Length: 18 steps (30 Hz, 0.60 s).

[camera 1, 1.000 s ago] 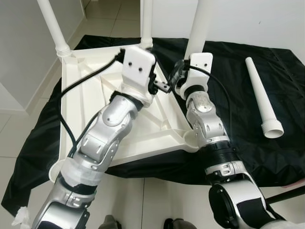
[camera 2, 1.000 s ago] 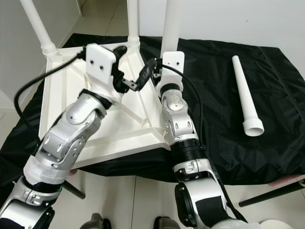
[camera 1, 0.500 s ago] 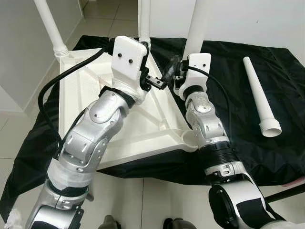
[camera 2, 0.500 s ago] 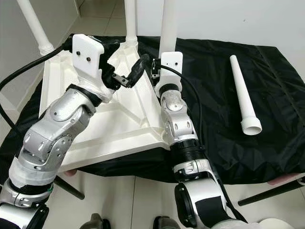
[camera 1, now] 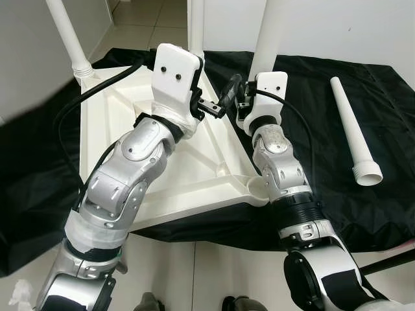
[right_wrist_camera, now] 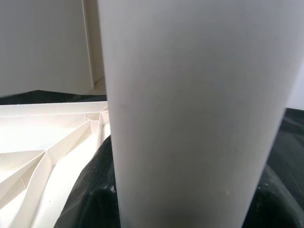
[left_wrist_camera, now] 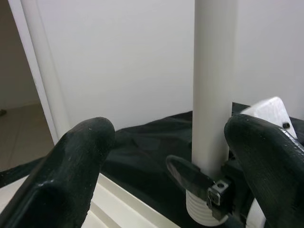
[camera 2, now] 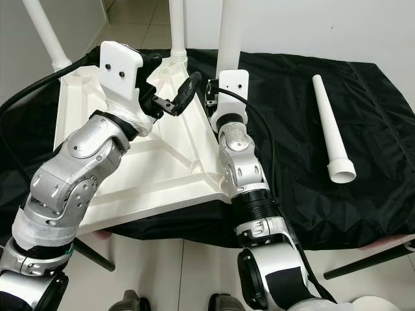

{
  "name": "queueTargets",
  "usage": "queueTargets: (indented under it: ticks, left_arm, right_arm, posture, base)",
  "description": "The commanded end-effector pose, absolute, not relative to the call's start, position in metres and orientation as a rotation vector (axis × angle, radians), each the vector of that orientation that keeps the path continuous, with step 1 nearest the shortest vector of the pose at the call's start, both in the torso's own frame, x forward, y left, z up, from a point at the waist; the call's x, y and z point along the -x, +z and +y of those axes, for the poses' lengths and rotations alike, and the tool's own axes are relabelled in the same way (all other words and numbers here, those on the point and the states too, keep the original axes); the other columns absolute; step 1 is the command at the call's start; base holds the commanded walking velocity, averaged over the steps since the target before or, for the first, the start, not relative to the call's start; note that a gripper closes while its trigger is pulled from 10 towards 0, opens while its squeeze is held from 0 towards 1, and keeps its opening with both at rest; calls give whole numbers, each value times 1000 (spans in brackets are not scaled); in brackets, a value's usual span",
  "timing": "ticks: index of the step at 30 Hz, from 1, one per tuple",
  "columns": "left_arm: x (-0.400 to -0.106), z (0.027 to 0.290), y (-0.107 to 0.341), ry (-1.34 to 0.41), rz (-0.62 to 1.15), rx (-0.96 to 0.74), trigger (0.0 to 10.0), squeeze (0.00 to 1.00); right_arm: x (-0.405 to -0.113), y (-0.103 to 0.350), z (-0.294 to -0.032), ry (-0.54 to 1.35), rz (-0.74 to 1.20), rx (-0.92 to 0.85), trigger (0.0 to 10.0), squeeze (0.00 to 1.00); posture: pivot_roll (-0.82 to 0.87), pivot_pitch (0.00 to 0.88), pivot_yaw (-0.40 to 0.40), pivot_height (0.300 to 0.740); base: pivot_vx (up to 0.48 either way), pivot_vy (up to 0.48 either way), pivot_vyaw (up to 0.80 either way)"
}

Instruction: Building children table

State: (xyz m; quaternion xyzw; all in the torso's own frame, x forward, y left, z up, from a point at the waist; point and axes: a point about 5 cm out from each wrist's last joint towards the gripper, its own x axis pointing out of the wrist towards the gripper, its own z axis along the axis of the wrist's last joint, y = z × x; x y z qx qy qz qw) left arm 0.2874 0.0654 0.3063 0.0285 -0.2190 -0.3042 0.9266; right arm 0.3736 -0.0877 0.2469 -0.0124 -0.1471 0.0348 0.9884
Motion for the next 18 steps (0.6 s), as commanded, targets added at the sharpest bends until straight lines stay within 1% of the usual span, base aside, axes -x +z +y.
queueTargets:
  ticks: [1,18]
  left_arm:
    - [-289,64,306,-646,-433,-75,10000,0]
    - [-293,67,305,-641,-412,-93,10000,0]
  right_arm:
    - [-371,246,-86,77,-299,34,10000,0]
    - [-369,242,-88,73,-288,41,10000,0]
  posture:
    - [-87,111,39,740]
    - [-81,122,42,740]
  base:
    - [0,0,0]
    - [0,0,0]
